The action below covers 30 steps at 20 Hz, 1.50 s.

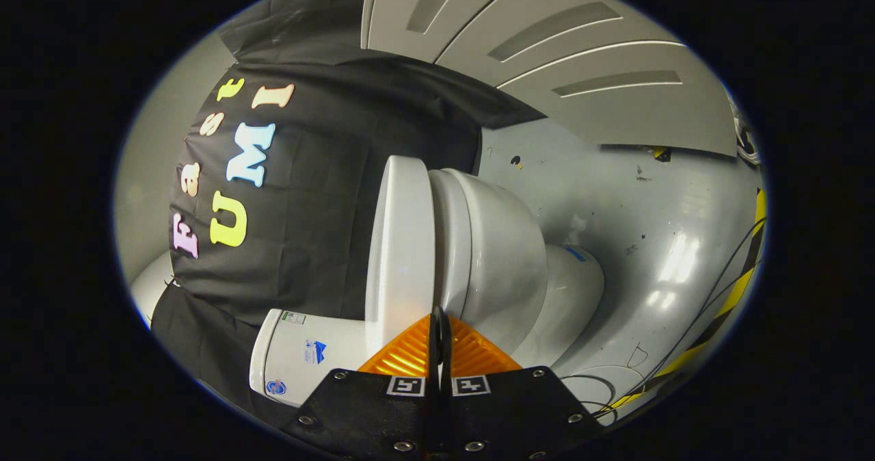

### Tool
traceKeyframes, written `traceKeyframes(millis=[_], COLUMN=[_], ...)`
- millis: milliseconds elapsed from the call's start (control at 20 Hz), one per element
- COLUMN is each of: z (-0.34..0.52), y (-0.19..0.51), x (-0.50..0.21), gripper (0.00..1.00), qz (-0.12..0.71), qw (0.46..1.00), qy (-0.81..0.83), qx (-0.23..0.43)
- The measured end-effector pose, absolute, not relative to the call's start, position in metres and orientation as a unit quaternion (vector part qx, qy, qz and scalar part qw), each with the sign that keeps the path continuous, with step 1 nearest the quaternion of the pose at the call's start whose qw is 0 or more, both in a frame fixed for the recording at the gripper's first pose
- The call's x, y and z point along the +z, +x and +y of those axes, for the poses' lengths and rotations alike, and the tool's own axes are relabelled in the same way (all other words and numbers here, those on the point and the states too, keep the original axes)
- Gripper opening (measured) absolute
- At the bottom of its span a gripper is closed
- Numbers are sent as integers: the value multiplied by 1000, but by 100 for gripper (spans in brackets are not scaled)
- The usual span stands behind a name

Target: Open the toilet lid.

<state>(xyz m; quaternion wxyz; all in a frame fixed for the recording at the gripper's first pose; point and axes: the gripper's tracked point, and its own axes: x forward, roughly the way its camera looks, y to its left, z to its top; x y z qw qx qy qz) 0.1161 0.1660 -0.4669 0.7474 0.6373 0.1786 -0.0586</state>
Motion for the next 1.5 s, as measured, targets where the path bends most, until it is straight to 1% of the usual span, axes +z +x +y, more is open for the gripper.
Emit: traceKeyframes(millis=[100,300,500,700,1000,1350,1500], z=[167,166,167,168,168,169,170], y=[116,115,113,114,113,115,115], x=[-466,-465,-463,-454,-435,-403,-388], gripper=[0,0,0,0,0,0,0], qz=[187,202,224,233,259,276,270], qw=[756,751,761,755,767,811,824], qy=[624,623,602,603,576,503,485], qx=[-61,-76,-95,-109,-117,-112,-115])
